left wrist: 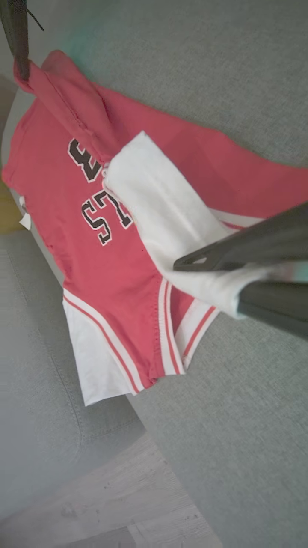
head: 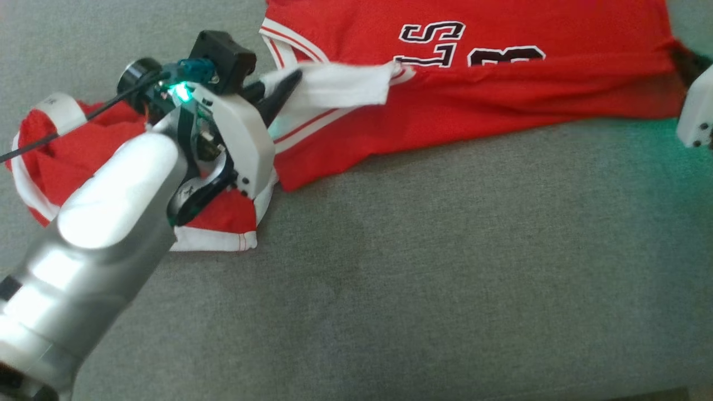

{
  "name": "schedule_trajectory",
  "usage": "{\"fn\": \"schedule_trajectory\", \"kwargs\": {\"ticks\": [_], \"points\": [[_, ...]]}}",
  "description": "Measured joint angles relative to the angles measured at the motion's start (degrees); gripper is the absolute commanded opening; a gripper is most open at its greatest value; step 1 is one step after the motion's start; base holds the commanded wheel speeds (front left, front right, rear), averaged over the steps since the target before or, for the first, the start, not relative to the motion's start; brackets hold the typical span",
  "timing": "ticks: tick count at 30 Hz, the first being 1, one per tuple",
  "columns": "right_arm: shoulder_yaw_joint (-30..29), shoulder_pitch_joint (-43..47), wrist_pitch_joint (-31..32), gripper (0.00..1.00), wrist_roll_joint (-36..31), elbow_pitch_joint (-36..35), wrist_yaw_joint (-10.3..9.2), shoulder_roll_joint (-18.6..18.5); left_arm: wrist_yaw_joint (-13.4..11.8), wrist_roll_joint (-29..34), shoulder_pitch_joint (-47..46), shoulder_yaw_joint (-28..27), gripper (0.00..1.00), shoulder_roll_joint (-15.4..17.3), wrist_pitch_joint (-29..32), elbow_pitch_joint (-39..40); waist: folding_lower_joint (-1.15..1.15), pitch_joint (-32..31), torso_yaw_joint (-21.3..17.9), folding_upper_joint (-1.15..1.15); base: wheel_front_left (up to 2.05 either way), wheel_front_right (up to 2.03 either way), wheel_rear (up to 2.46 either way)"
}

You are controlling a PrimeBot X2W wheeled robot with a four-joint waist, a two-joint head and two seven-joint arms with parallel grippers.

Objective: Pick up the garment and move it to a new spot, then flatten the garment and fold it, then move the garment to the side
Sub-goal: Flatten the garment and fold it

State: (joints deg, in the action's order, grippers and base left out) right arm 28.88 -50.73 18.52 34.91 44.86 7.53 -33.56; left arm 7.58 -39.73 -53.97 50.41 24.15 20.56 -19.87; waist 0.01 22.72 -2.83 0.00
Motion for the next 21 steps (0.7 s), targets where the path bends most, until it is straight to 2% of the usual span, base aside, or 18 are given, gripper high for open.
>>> {"fn": "schedule_trajectory", "kwargs": {"ticks": [2,5,9,13,17,20,21], "points": [[-1.6,-1.0,-3.0,1.0,-1.2,1.9,0.0,0.8,-0.1,0.9,-0.8,-0.2,1.0,-1.0,-2.5,-1.8,0.0,0.2,0.2,0.0,0.0,0.0,0.0],[-4.3,-2.5,-9.7,1.0,-3.2,3.8,0.0,2.1,-1.8,1.5,-1.4,-1.0,1.0,-2.8,-6.9,-4.3,0.0,-0.1,0.4,0.0,0.0,0.0,0.0],[-9.8,-3.4,-19.4,1.0,-3.7,6.4,0.0,4.3,-7.8,4.6,-1.5,-3.2,1.0,-4.8,-14.4,-7.5,-0.01,-1.7,0.6,0.0,0.0,0.0,0.0],[-14.4,-2.9,-29.6,1.0,-4.1,6.5,0.0,6.4,-11.9,4.4,-1.3,-6.4,1.0,-7.7,-23.3,-8.4,-0.02,-4.1,0.9,0.0,0.0,0.0,0.0],[-17.2,1.1,-32.7,1.0,-5.4,1.6,0.0,8.2,-15.8,4.5,1.8,-8.7,1.0,-10.7,-32.6,-7.0,-0.02,-6.9,1.0,0.0,0.0,0.0,0.0],[-21.7,7.4,-32.9,1.0,-8.8,-5.1,0.0,10.2,-19.4,4.7,6.5,-11.0,1.0,-12.0,-34.7,-5.5,-0.02,-9.0,1.0,0.0,0.0,0.0,0.0],[-21.7,7.4,-32.9,1.0,-8.8,-5.1,0.0,10.2,-19.4,4.7,6.5,-11.0,1.0,-12.0,-34.7,-5.5,-0.02,-9.0,1.0,0.0,0.0,0.0,0.0]]}}
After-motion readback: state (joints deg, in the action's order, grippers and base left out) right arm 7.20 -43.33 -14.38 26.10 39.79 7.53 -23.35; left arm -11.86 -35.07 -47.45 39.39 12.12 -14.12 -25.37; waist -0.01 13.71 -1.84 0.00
